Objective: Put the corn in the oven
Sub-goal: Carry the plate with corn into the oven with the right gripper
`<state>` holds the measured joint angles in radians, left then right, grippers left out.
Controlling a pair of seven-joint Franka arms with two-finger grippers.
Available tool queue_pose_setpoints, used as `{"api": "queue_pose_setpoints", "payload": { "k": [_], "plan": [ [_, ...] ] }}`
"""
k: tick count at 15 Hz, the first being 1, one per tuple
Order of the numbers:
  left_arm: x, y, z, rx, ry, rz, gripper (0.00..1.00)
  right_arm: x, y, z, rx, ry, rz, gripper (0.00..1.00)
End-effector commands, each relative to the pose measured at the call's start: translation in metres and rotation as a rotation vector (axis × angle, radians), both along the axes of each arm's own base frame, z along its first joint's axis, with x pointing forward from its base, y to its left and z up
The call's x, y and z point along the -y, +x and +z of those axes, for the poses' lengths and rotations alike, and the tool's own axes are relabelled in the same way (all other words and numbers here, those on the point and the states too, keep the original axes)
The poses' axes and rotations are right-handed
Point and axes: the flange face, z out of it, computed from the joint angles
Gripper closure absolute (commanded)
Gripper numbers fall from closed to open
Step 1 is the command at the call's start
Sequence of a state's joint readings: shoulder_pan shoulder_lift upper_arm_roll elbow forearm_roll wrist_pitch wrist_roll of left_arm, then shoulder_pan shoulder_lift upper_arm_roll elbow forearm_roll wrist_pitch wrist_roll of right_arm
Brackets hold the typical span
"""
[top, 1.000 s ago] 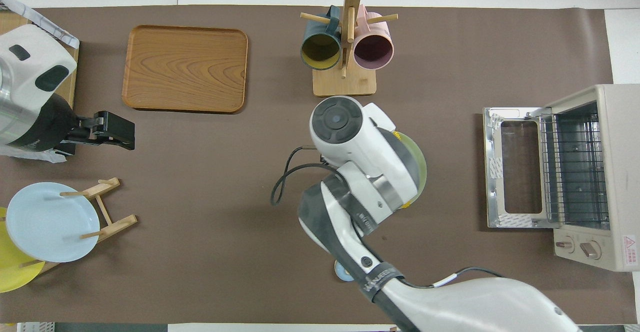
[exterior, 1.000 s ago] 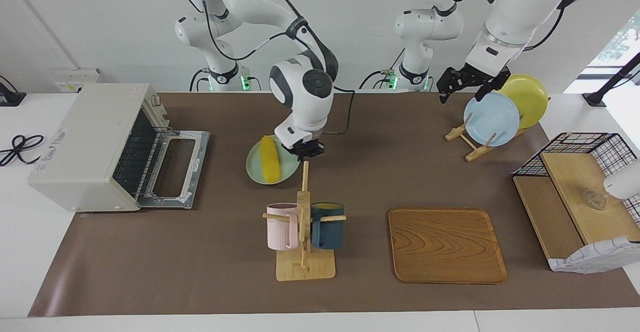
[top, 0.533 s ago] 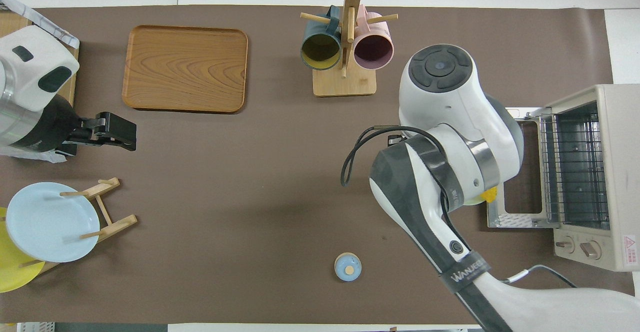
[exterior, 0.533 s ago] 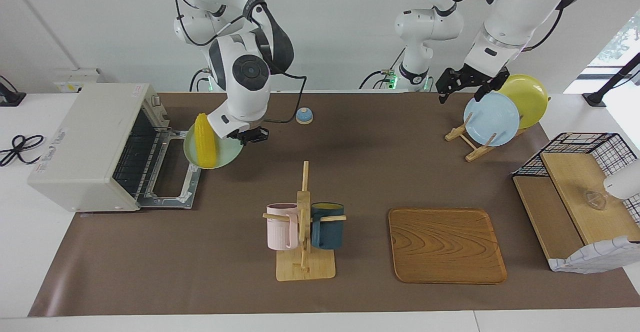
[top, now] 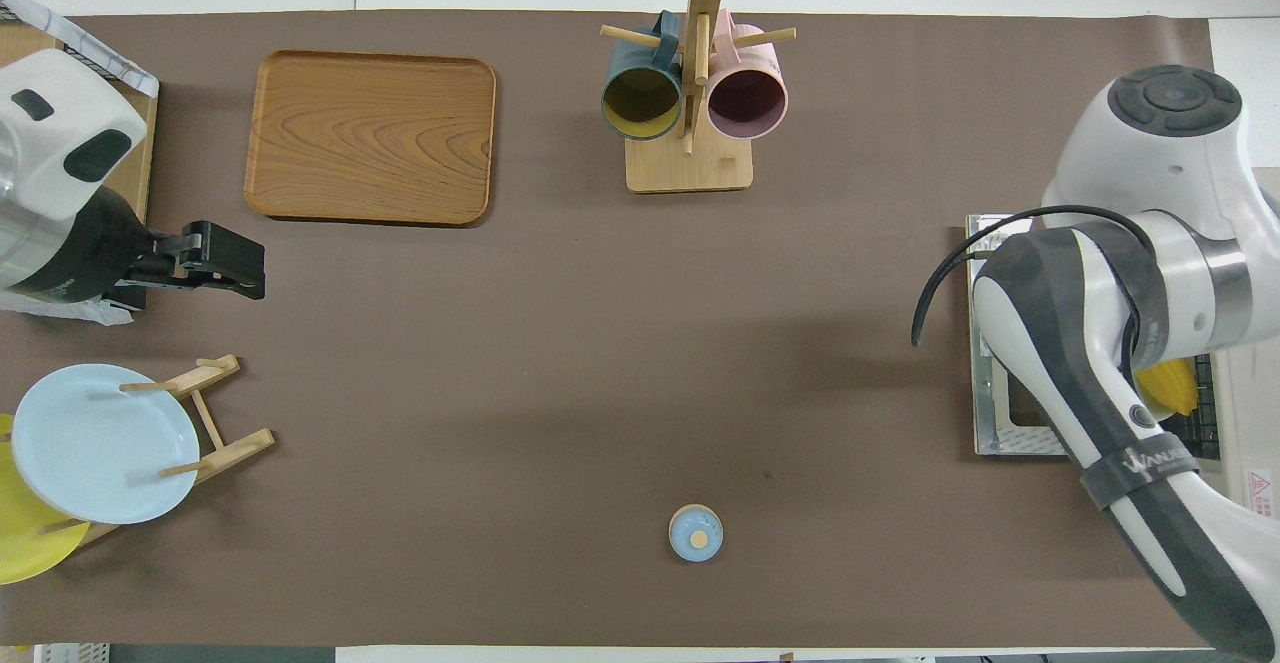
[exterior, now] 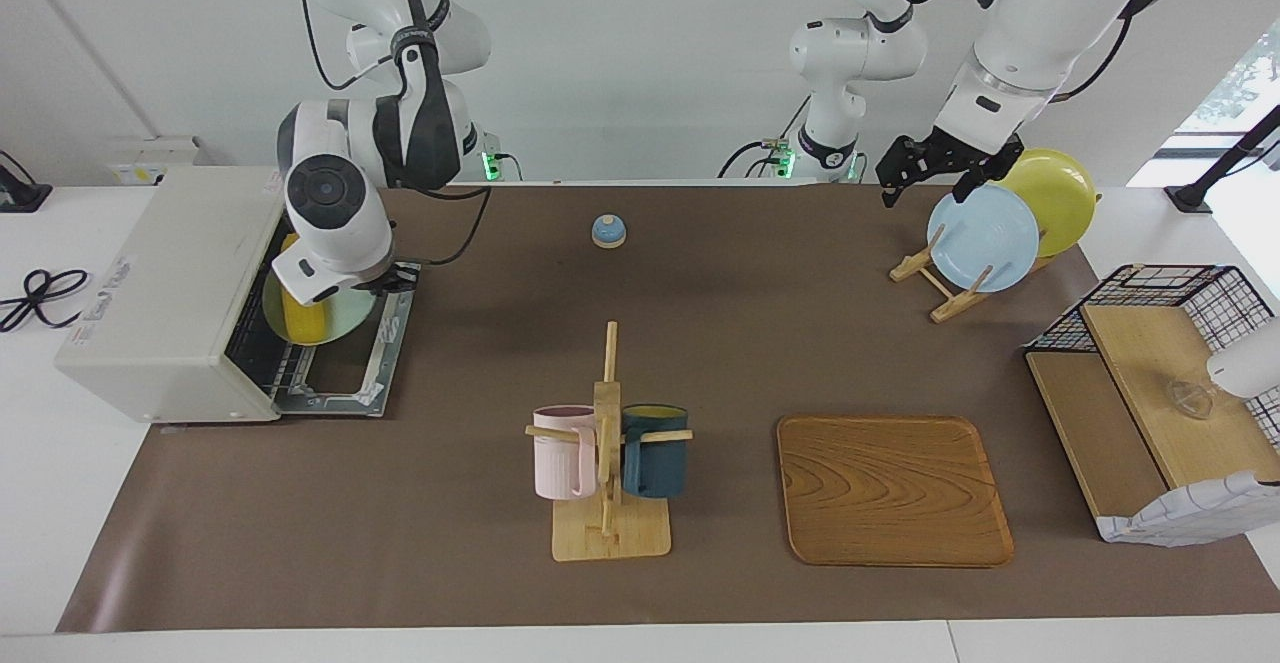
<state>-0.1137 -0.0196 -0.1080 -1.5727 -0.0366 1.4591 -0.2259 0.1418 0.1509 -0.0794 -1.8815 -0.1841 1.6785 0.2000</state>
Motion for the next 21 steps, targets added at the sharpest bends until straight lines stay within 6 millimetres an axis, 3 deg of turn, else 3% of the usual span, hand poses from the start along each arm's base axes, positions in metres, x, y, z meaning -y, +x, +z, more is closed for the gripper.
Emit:
{"api": "queue_pose_setpoints", "payload": {
  "k": [1, 4, 7, 11, 15, 18, 20, 21],
  "plan": [
    [-0.004, -0.008, 0.002, 0.010, 0.014, -0.001, 0.00, 0.017, -0.019, -0.013, 0.024, 0.025, 0.054, 1.00],
    [-0.004, -0.008, 0.002, 0.010, 0.014, -0.001, 0.00, 0.061, -0.021, -0.023, 0.043, 0.072, 0.113, 1.00],
    [-0.004, -0.008, 0.002, 0.010, 0.014, -0.001, 0.00, 0.064, -0.030, -0.032, 0.033, 0.081, 0.125, 1.00],
    [-0.004, -0.008, 0.002, 0.010, 0.014, -0.001, 0.00, 0.089, -0.043, -0.042, 0.035, 0.092, 0.094, 1.00],
    [-0.004, -0.008, 0.002, 0.010, 0.015, 0.001, 0.00, 0.085, -0.040, -0.041, 0.048, 0.095, 0.101, 0.99],
    [-0.004, -0.008, 0.002, 0.010, 0.015, 0.001, 0.00, 0.087, -0.039, -0.040, 0.040, 0.110, 0.114, 0.84],
    [-0.004, -0.008, 0.002, 0.010, 0.015, 0.001, 0.00, 0.081, -0.034, -0.032, 0.054, 0.137, 0.097, 0.59],
    [-0.004, -0.008, 0.002, 0.010, 0.015, 0.001, 0.00, 0.079, -0.033, -0.027, 0.052, 0.161, 0.081, 0.54]
  ]
}}
